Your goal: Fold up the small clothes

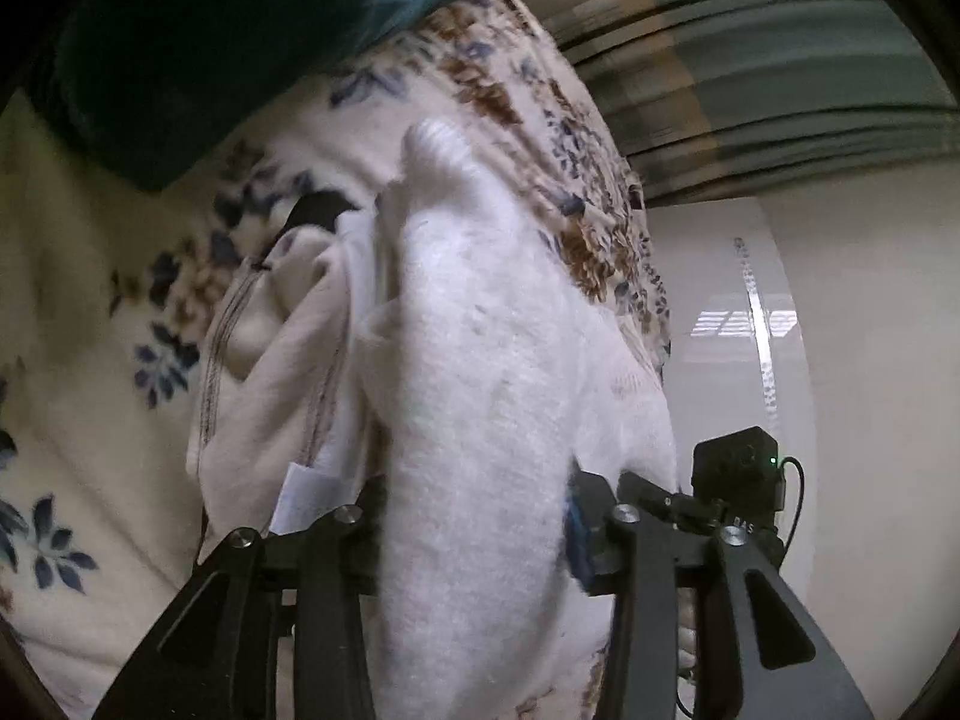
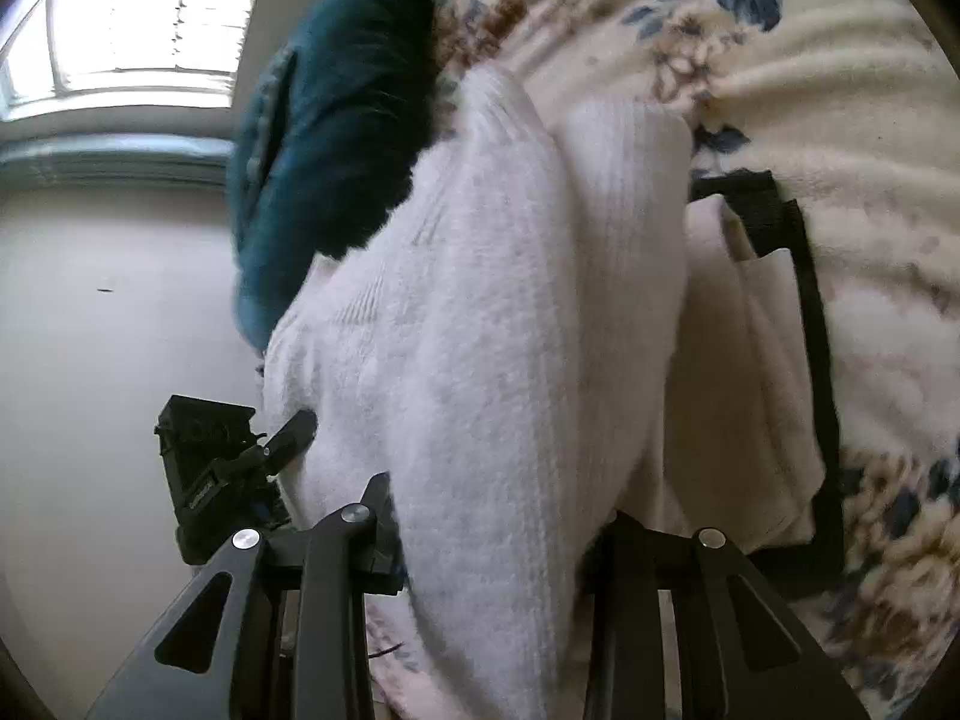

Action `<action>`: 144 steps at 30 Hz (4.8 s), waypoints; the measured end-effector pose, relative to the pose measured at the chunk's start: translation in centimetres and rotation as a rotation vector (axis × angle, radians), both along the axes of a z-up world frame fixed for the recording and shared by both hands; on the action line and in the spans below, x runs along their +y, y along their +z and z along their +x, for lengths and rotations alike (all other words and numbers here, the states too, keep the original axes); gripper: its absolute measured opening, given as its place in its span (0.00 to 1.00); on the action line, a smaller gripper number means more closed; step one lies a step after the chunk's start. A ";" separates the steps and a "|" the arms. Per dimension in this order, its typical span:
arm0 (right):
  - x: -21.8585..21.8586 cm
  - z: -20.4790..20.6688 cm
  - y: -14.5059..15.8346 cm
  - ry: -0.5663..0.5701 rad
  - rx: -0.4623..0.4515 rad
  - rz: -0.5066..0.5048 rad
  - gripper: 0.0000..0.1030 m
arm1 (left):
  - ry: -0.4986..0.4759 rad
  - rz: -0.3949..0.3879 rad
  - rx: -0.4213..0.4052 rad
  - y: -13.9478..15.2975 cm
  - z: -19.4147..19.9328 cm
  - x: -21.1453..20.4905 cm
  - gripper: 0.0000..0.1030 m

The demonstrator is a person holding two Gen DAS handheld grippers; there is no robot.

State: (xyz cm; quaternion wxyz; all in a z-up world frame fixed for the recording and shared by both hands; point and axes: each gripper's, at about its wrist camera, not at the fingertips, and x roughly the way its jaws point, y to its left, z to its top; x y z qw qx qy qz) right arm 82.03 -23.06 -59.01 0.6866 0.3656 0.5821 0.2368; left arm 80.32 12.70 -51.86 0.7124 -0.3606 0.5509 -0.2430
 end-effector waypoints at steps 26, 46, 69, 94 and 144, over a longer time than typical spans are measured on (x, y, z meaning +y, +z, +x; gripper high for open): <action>4.6 -16.1 17.9 -0.127 -0.204 -0.998 1.00 | 0.034 0.887 -0.291 13.4 -12.0 -9.2 1.00; 5.3 -40.2 47.3 -0.258 -0.488 -1.068 1.00 | 0.155 0.831 -0.481 37.2 -33.6 -9.9 1.00; 5.3 -56.7 60.8 -0.319 -0.650 -1.033 1.00 | 0.203 0.866 -0.531 46.5 -45.4 -10.5 1.00; 5.2 -56.9 62.5 -0.272 -0.649 -0.987 1.00 | 0.234 0.882 -0.540 47.5 -46.7 -10.1 1.00; 7.2 -56.1 63.3 -0.283 -0.630 -0.946 1.00 | 0.248 0.895 -0.563 49.3 -46.8 -10.7 1.00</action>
